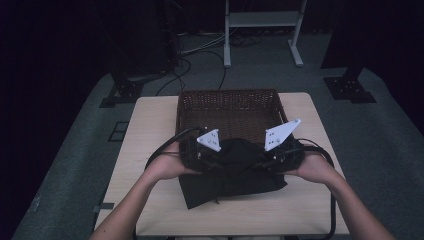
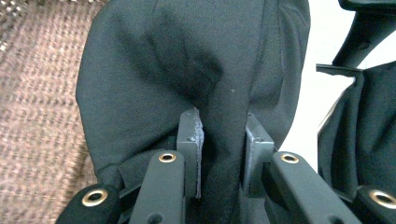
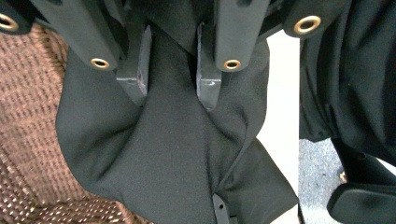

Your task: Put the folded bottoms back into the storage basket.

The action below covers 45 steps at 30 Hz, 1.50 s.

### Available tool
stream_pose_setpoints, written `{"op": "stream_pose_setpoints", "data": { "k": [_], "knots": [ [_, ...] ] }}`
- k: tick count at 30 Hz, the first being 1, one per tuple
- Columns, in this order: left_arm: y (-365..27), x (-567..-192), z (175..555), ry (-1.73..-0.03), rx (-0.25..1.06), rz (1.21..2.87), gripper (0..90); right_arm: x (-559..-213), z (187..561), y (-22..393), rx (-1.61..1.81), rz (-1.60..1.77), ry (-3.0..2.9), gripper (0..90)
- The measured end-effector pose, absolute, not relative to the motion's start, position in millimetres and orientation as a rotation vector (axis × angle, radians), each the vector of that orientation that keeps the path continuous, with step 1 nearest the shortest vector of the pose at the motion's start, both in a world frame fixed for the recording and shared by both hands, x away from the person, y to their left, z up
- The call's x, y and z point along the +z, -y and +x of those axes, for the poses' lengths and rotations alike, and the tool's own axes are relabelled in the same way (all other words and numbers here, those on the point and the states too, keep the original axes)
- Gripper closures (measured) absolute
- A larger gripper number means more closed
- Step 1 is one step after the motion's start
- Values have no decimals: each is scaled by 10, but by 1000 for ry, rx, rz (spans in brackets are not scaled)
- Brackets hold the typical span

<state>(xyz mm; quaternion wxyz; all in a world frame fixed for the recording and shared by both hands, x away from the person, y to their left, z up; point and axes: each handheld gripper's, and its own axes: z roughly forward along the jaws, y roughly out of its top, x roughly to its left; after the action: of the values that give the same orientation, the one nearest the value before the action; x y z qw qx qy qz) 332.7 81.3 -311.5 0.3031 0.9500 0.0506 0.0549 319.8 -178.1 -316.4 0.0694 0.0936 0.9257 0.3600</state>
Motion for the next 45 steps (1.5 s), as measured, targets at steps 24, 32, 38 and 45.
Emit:
{"op": "stream_pose_setpoints", "data": {
  "k": [24,32,38,45],
  "knots": [
    [-764,-2574,3529,-106,227,2545,732,-2700,3410,1823,1128,289,-2757,702],
    [-744,-2426,3661,-107,254,2545,732,-2510,3555,1824,1111,293,-2735,702],
    [-740,-2309,3740,-109,283,2542,732,-2396,3634,1828,1114,295,-2715,702],
    [-737,-2213,3849,-115,298,2539,732,-2298,3713,1821,1102,294,-2704,702]
  ]
}}
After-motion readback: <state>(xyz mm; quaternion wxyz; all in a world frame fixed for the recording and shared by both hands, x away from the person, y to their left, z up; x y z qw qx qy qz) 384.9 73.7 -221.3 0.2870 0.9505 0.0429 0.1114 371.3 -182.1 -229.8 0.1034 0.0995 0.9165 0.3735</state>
